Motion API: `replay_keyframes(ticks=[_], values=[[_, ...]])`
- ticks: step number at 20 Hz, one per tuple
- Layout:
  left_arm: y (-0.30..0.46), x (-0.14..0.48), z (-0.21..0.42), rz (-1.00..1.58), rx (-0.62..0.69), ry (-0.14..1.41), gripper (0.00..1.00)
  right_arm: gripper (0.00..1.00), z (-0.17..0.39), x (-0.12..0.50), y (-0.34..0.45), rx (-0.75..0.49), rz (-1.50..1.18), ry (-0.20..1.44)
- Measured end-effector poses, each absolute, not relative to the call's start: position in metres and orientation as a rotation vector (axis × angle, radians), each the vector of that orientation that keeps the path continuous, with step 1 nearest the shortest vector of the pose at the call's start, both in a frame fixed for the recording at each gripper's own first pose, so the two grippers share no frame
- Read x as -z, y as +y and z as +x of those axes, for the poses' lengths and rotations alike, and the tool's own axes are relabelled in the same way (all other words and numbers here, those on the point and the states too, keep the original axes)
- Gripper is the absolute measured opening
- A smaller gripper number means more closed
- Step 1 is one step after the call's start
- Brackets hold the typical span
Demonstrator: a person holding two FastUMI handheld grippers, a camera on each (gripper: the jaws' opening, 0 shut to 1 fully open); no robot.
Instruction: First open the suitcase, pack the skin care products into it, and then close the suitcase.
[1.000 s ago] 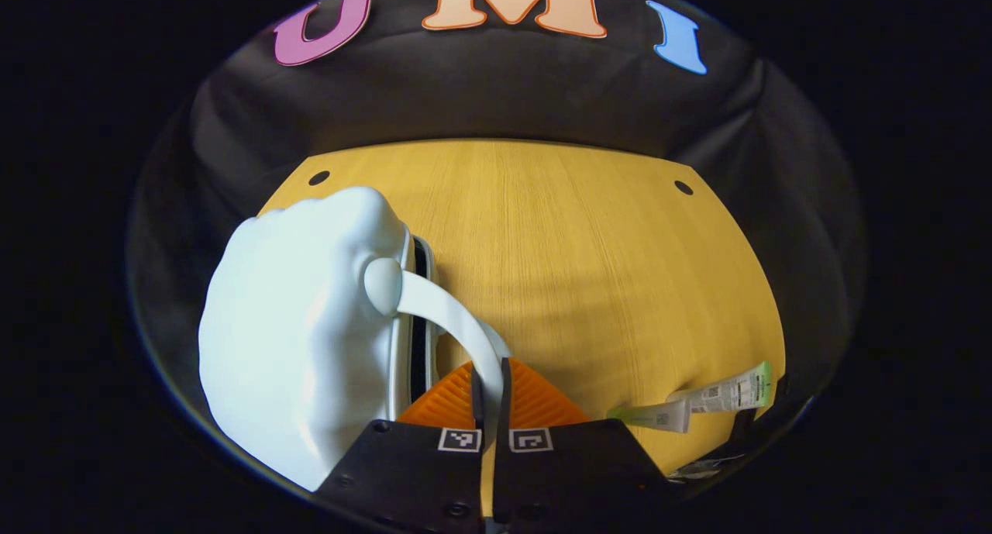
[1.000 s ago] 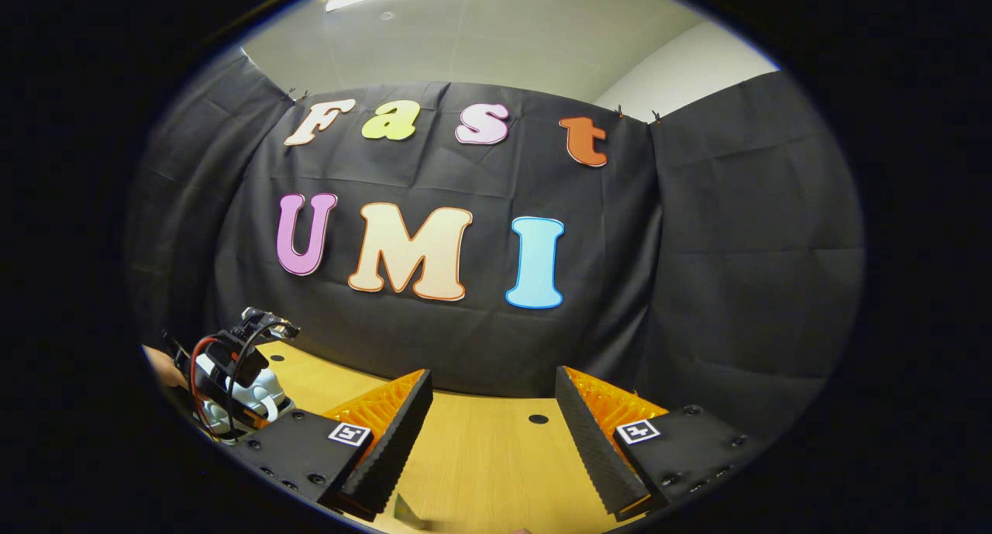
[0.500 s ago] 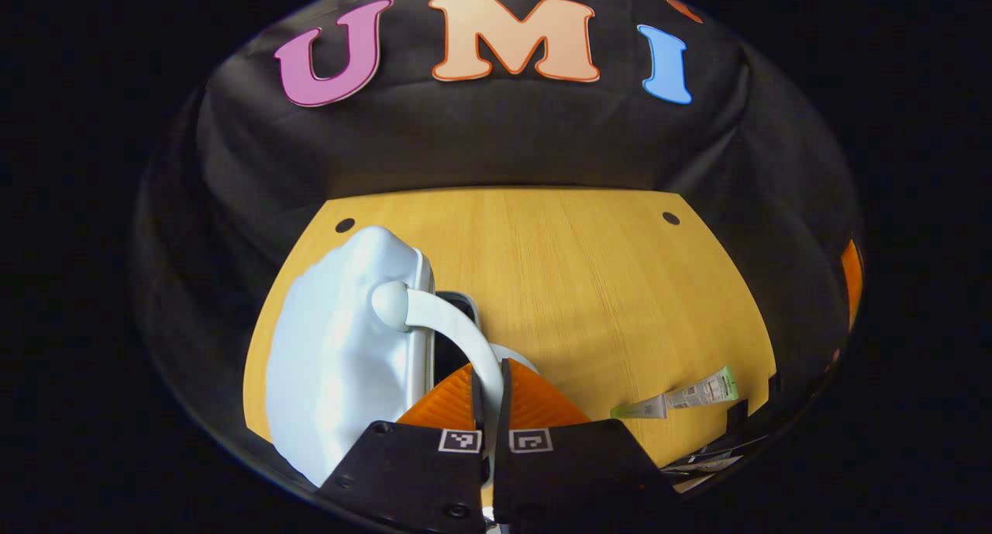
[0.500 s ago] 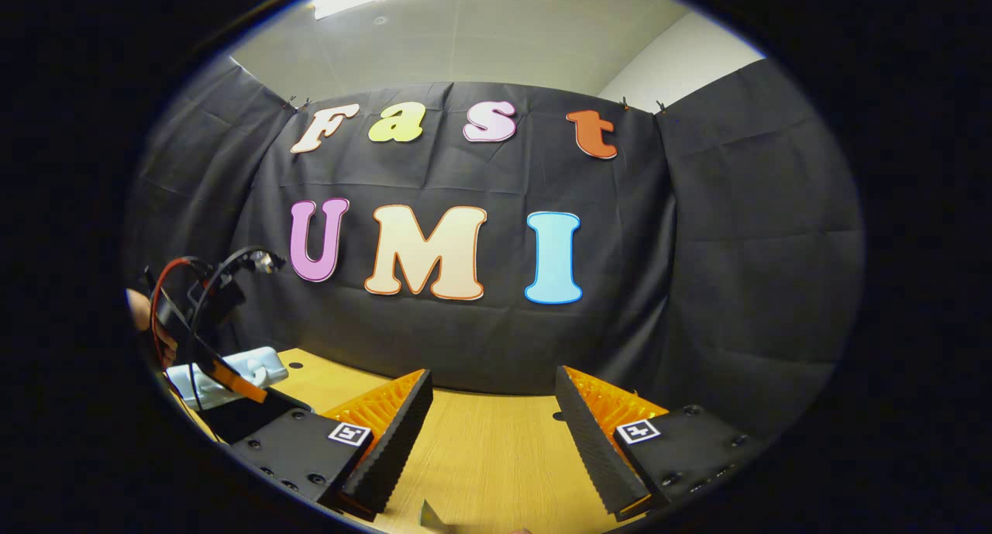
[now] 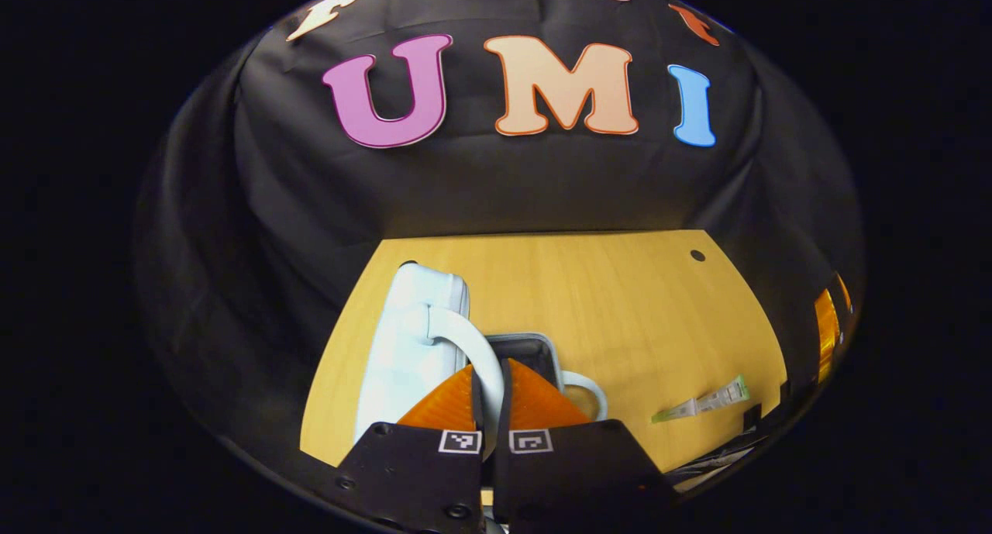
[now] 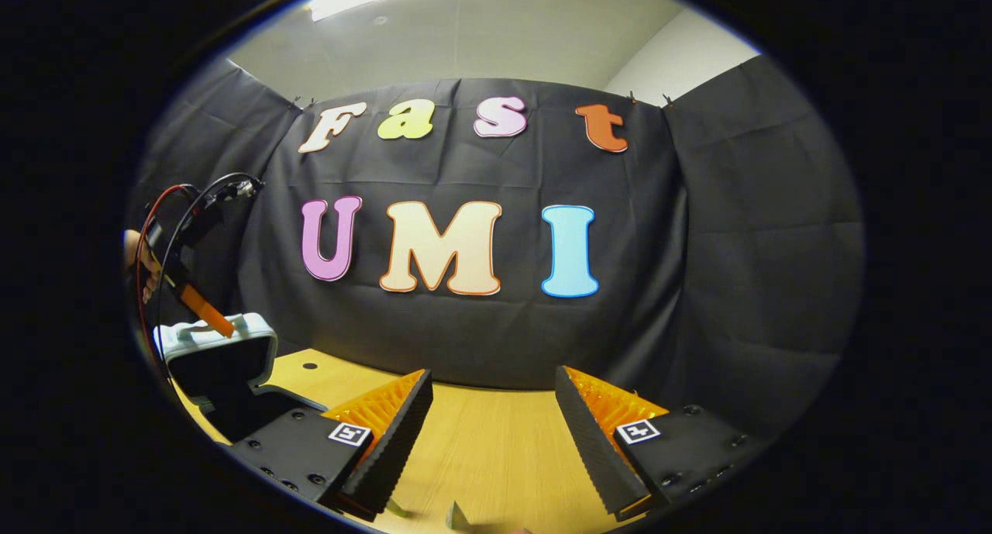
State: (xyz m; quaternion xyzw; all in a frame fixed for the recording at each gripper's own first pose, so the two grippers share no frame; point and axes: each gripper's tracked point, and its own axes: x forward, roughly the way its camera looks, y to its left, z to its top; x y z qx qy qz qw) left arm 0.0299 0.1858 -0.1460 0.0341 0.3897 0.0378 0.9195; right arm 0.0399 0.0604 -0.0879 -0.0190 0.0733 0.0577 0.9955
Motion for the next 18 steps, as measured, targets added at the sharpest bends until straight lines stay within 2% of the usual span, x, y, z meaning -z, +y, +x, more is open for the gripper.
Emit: replay_keyframes(ticks=[10,18], values=[[0.322,0.112,0.022,0.174,-0.259,0.712,0.0,1.0,0.045,0.098,0.114,-0.121,-0.017,0.14],[0.421,0.129,0.016,0.124,-0.33,0.69,0.0,0.99,0.046,0.107,0.141,-0.067,-0.043,0.141]])
